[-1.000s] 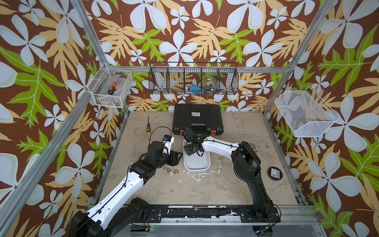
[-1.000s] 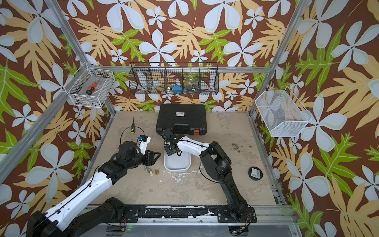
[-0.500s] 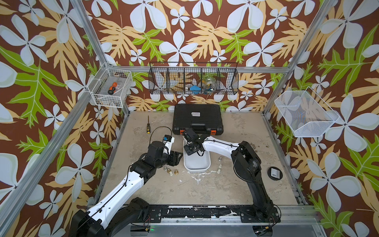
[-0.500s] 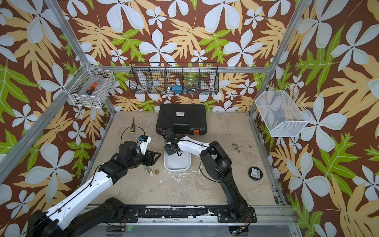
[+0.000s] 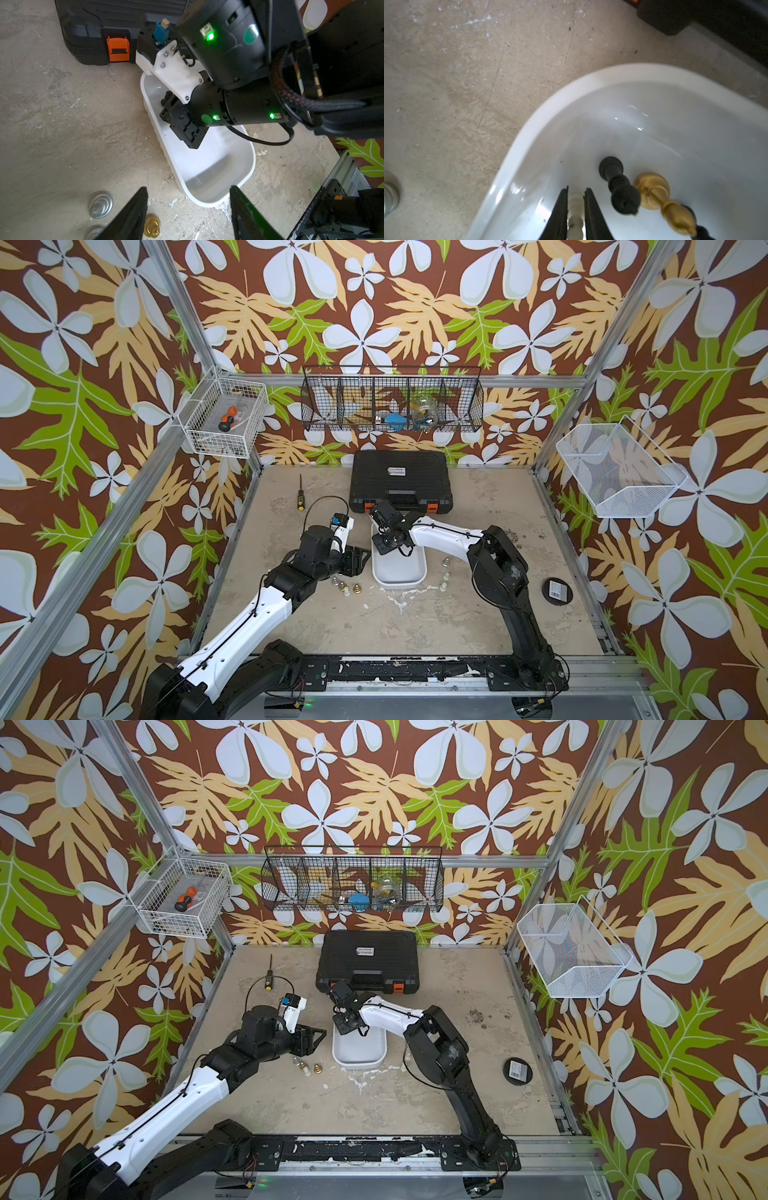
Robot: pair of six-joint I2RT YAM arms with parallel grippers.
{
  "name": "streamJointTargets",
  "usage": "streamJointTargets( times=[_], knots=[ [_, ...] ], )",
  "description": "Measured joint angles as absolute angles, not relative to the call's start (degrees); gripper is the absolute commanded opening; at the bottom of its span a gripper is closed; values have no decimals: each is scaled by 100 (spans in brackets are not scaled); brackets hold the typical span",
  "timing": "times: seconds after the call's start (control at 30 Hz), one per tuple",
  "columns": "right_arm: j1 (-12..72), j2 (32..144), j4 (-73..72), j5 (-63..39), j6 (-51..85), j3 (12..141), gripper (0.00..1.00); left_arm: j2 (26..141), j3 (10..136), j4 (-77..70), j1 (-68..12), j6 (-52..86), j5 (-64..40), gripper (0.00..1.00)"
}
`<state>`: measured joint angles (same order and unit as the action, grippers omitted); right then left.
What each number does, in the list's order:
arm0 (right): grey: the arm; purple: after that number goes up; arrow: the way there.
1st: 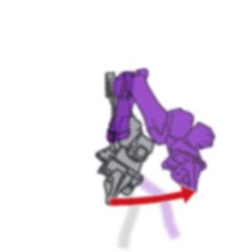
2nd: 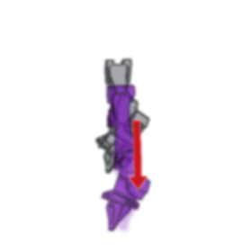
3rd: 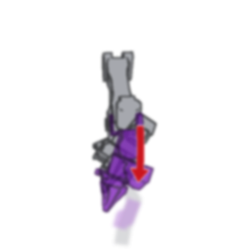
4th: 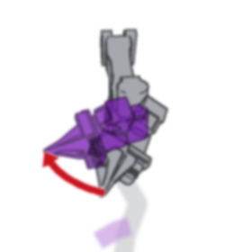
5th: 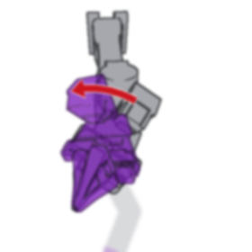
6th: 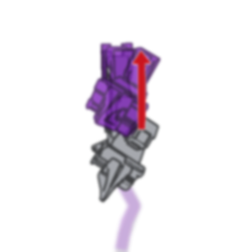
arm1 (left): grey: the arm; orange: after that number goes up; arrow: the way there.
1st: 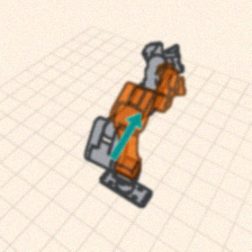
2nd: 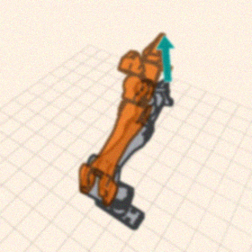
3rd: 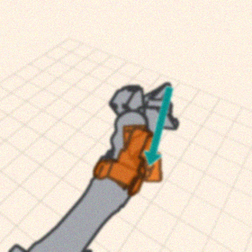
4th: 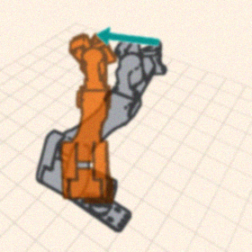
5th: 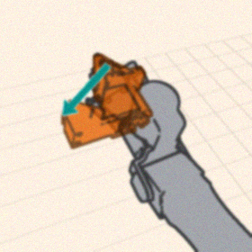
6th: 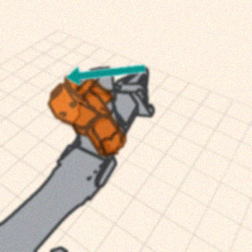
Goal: Put the chess pieces into the storage box
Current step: Place the chess piece in the storage box, then pick up the chess piece at the center of the board.
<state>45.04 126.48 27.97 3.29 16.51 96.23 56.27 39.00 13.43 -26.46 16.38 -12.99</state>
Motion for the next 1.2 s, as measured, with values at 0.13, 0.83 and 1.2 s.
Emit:
streamJointTargets(
  times=[0.13,0.83,1.2],
  knots=[
    [4504,12645,2810,344,1653,9644,27,5649,3900,1345,-2646,1638,-1339,65],
    [4099,9279,2126,285,1822,7255,49,6014,4427,1461,-3662,1402,-563,65],
    [2692,7900,2018,1,2119,5140,46,7234,5210,1721,-4807,762,-154,66]
  ],
)
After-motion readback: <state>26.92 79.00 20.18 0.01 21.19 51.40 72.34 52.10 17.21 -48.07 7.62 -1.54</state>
